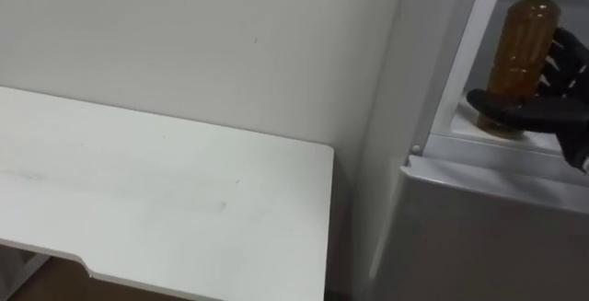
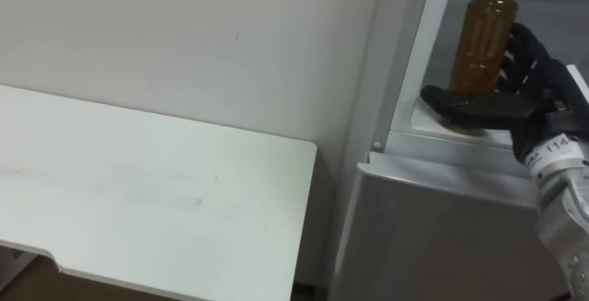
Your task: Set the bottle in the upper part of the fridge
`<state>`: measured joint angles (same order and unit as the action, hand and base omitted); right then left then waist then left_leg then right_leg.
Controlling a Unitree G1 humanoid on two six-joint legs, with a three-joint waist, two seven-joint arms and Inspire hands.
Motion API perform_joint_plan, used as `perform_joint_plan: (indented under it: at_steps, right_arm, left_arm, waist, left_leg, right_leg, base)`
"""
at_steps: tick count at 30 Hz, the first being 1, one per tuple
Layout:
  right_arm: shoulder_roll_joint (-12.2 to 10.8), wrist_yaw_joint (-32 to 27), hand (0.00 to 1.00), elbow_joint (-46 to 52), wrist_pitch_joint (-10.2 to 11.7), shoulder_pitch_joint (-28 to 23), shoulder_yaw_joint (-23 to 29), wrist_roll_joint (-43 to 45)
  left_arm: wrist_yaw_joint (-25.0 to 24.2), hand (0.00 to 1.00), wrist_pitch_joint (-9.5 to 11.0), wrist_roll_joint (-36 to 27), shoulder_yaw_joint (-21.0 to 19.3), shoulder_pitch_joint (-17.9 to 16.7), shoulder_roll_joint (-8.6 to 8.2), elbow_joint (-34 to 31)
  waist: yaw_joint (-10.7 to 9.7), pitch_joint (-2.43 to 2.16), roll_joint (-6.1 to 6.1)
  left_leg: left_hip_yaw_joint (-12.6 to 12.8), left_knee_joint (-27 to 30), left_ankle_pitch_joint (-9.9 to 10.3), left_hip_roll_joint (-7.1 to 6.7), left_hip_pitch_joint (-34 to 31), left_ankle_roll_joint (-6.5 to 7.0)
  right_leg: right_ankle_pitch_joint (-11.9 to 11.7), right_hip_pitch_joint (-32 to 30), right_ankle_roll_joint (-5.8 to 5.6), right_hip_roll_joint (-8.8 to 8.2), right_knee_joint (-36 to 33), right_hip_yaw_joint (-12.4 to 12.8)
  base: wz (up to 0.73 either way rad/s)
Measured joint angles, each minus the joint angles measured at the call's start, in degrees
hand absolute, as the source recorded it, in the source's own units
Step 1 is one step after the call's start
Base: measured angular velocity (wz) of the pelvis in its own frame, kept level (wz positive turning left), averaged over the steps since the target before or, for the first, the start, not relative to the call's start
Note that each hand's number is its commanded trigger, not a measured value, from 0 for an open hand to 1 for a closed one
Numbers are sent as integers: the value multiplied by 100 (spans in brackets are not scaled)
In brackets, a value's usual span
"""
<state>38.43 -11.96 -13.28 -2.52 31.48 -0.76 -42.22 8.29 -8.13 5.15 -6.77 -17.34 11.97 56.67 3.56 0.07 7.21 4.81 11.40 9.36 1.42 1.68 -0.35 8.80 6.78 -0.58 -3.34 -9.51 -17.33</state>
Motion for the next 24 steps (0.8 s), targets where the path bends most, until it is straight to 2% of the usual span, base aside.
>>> perform_joint_plan:
  at_steps: [4,7,9,11,15,24]
  right_arm:
    - [-144,33,0,753,2,-471,239,29]
    - [-441,46,0,1216,3,-873,414,26]
    - [-585,11,0,1344,2,-1011,442,32]
    - [-722,-22,0,1401,2,-1044,449,154]
    - [-758,-124,0,1407,2,-1043,470,372]
    - [-854,-165,0,1408,2,-1044,566,479]
  left_arm:
    - [4,0,0,-8,17,53,-42,85]
    - [11,0,12,-47,18,81,-76,178]
    - [20,0,29,-114,18,88,-99,218]
    - [20,0,63,-113,15,79,-152,296]
    - [20,0,65,-114,14,57,-178,295]
    - [12,0,68,-114,15,38,-192,296]
  waist:
    - [-21,12,-71]
    - [-31,-15,-136]
    - [-25,-8,-182]
    - [-76,-40,-260]
    - [-96,-69,-310]
    - [-197,-54,-284]
  left_leg:
    - [84,-2,3,11,3,3]
    - [127,-8,8,11,23,11]
    - [175,-24,11,13,56,14]
    - [220,-23,16,12,55,23]
    - [267,-30,17,17,64,25]
    - [302,-54,20,0,79,29]
  right_leg:
    - [0,-33,0,-1,-4,50]
    - [0,-44,0,-2,-10,100]
    - [0,-41,0,-1,-16,156]
    - [0,-67,0,-7,-18,202]
    - [0,-83,0,0,-19,291]
    - [6,-83,-19,4,82,324]
  base:
    - [-9]
    - [-9]
    - [-10]
    - [-10]
    - [-7]
    - [-2]
